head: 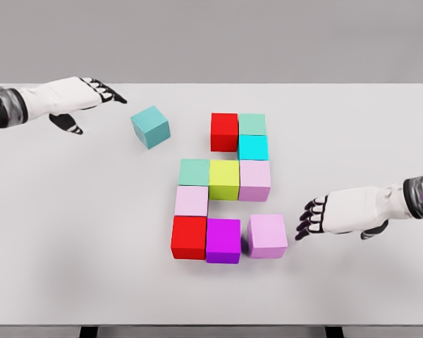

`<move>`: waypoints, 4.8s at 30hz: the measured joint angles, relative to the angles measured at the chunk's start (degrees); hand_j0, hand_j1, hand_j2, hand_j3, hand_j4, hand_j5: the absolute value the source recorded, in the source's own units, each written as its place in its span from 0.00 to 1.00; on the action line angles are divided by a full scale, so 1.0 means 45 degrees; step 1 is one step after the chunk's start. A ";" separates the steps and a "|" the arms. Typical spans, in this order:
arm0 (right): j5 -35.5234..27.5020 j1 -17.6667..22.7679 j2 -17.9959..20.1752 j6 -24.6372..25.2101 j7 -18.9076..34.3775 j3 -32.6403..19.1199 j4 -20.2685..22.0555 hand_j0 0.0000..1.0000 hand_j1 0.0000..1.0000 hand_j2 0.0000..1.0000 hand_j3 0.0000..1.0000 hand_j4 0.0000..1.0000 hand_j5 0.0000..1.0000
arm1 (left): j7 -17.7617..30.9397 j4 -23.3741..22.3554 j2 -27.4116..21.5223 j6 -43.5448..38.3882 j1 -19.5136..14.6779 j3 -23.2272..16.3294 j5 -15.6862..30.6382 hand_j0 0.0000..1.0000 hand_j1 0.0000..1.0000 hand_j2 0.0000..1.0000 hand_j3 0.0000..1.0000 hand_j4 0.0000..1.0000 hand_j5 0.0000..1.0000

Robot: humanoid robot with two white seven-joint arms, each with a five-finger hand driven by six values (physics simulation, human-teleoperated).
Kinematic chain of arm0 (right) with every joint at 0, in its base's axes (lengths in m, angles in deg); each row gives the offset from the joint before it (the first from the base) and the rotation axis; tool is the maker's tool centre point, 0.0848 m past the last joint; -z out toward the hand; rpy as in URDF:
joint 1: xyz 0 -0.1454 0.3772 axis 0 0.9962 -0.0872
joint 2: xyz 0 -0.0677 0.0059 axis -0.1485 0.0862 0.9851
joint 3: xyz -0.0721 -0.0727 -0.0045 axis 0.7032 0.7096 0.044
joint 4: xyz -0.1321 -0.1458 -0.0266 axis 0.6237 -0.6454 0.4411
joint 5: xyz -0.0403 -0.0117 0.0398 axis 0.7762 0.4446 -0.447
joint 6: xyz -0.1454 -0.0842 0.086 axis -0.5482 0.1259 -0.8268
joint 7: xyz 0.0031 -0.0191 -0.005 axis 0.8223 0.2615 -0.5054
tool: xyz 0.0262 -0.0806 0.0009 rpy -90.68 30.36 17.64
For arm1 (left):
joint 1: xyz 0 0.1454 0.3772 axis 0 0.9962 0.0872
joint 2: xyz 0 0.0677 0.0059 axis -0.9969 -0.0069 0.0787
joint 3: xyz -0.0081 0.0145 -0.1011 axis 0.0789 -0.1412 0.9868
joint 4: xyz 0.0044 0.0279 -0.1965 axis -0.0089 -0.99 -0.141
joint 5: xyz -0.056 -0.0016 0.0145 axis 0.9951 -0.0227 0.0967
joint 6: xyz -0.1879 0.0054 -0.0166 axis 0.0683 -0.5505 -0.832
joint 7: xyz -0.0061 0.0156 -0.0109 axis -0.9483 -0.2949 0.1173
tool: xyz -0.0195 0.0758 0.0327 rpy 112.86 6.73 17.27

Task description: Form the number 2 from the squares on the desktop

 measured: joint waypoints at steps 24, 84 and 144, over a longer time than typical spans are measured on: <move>0.0470 0.0137 -0.1845 -0.0002 0.0112 -0.0950 -0.2070 1.00 1.00 1.00 1.00 1.00 1.00 | 0.0185 -0.0492 0.0322 -0.0006 -0.0039 -0.1395 -0.0240 1.00 1.00 1.00 1.00 1.00 1.00; -0.0187 0.1739 0.0414 0.0014 0.0045 -0.1558 0.0018 1.00 1.00 1.00 1.00 1.00 1.00 | 0.0404 -0.2926 0.2107 -0.0003 -0.1699 -0.2204 -0.0852 1.00 1.00 1.00 1.00 1.00 1.00; -0.0572 0.1992 -0.0580 -0.0004 0.0070 -0.2212 0.0022 1.00 1.00 1.00 1.00 1.00 1.00 | 0.0446 -0.3554 0.3498 -0.0004 -0.2285 -0.2896 -0.0885 1.00 1.00 1.00 1.00 1.00 1.00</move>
